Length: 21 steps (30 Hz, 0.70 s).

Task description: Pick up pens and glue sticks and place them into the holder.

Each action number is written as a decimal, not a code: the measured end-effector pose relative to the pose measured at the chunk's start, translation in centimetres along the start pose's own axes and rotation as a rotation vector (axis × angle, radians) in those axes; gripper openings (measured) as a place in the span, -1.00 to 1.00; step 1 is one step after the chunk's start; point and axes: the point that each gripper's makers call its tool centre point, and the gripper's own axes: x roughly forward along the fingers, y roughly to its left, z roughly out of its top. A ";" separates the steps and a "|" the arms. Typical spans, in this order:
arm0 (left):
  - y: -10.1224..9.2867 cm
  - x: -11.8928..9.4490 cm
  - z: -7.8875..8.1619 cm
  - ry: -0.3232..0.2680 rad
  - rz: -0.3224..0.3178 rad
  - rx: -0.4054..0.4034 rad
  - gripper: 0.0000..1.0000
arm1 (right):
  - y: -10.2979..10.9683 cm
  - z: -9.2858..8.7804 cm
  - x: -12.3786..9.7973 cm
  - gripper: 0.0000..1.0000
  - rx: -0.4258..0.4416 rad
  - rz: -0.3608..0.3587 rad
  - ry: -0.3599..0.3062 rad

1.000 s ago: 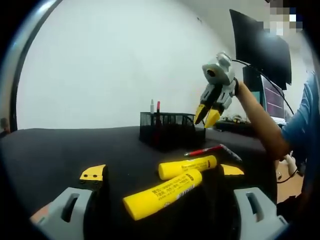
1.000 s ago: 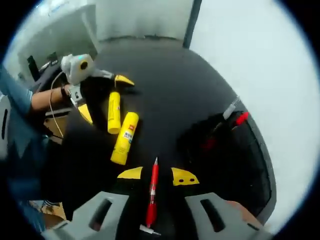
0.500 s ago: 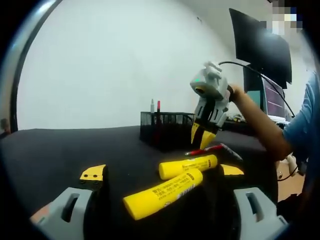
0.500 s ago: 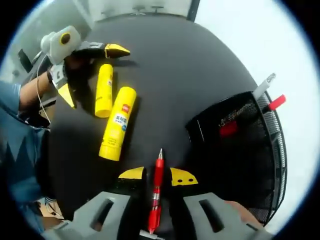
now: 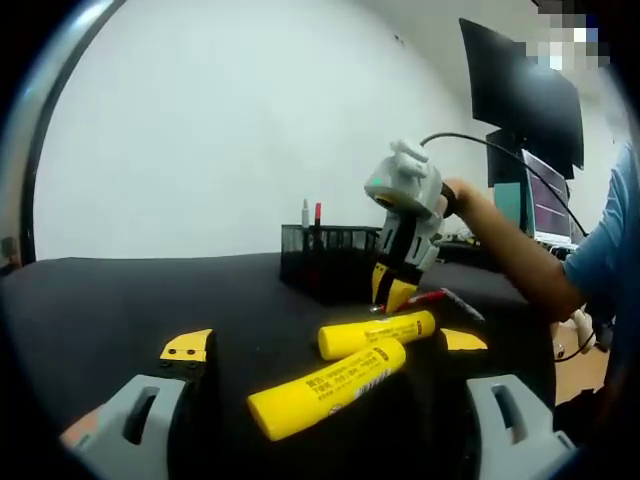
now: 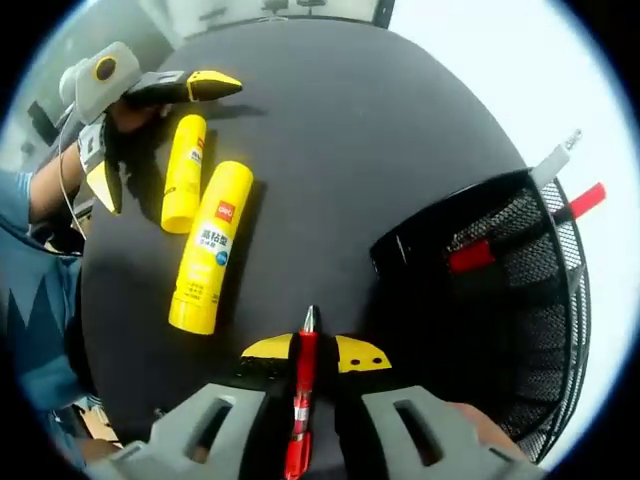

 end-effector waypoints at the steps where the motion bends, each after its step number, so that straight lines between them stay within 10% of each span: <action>1: 0.0 0.0 0.0 0.000 -0.001 0.002 0.71 | 0.1 0.0 0.0 -0.79 -0.001 0.005 0.002; 21: 0.0 0.2 -0.3 0.014 -0.001 0.008 0.70 | 0.1 0.8 -2.8 -0.89 0.012 0.059 -0.137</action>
